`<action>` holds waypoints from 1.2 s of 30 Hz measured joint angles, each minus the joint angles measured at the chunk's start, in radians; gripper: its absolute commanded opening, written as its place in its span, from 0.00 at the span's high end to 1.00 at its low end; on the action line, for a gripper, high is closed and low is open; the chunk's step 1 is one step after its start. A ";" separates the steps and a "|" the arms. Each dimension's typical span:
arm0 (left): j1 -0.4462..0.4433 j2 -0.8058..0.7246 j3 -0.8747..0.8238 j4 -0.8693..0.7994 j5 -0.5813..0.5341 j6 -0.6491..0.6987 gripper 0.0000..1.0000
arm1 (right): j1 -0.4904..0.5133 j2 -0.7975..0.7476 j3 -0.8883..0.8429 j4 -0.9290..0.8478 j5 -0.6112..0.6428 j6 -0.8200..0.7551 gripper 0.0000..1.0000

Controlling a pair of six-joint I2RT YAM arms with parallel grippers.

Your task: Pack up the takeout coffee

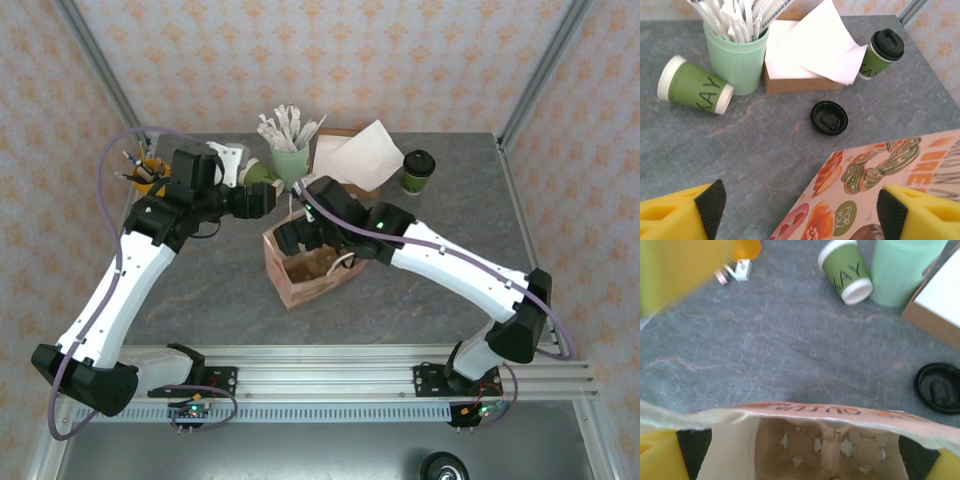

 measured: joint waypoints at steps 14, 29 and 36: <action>0.047 0.009 0.052 0.012 0.187 0.118 0.10 | -0.085 0.097 0.219 -0.207 -0.193 -0.117 0.01; 0.090 -0.023 -0.085 -0.015 0.568 0.414 0.17 | -0.084 0.180 0.168 -0.430 -0.377 -0.167 0.01; 0.090 -0.026 -0.090 0.055 0.668 0.404 0.27 | -0.084 0.057 0.047 -0.352 -0.373 -0.219 0.01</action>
